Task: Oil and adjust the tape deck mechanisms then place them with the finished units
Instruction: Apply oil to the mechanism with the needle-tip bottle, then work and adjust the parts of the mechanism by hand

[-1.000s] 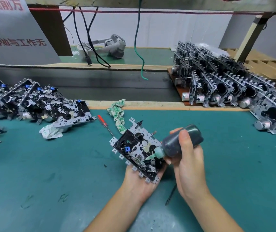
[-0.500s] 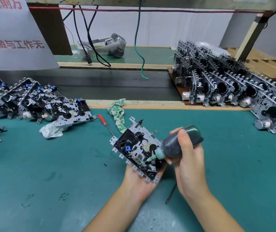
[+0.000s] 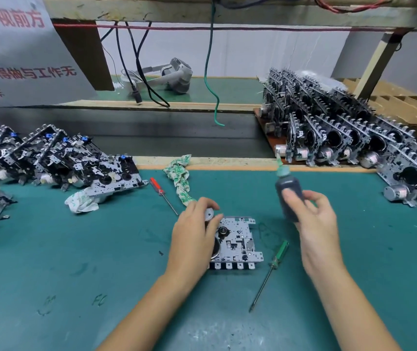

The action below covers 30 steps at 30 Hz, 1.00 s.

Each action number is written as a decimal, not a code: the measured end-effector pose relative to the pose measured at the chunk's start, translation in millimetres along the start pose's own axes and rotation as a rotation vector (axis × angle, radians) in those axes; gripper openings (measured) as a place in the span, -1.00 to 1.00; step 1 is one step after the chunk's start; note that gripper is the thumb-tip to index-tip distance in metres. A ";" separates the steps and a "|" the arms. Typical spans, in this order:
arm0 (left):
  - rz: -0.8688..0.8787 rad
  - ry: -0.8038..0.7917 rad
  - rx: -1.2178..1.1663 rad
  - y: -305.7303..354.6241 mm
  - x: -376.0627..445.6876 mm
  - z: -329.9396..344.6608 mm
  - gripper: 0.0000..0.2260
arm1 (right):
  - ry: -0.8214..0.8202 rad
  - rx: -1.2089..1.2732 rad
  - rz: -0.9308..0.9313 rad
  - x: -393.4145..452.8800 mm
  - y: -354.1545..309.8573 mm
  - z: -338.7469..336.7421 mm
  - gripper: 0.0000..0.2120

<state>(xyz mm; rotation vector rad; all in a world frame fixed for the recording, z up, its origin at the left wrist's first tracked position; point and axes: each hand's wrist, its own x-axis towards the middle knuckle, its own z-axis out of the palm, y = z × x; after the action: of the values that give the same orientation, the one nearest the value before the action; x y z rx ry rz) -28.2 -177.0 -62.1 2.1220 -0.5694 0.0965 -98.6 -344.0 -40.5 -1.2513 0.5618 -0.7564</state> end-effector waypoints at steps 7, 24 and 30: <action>-0.083 -0.034 -0.140 -8.5 6.9 -8.2 -0.79 | -0.219 -0.292 -0.109 11.6 25.7 10.2 -0.70; -0.082 -0.348 -0.418 -28.9 21.2 -31.2 -0.75 | -0.348 -0.688 -0.735 -21.6 -15.2 7.6 -0.52; -0.033 -0.350 -0.392 -32.9 22.9 -29.9 -0.68 | -1.009 -1.559 -0.490 -22.3 -4.2 24.3 0.20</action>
<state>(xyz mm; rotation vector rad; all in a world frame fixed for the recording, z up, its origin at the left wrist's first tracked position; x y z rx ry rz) 10.7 -145.5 -63.4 1.7702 -0.6933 -0.3835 -95.6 -312.2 -31.3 -2.9921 -0.1541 0.2030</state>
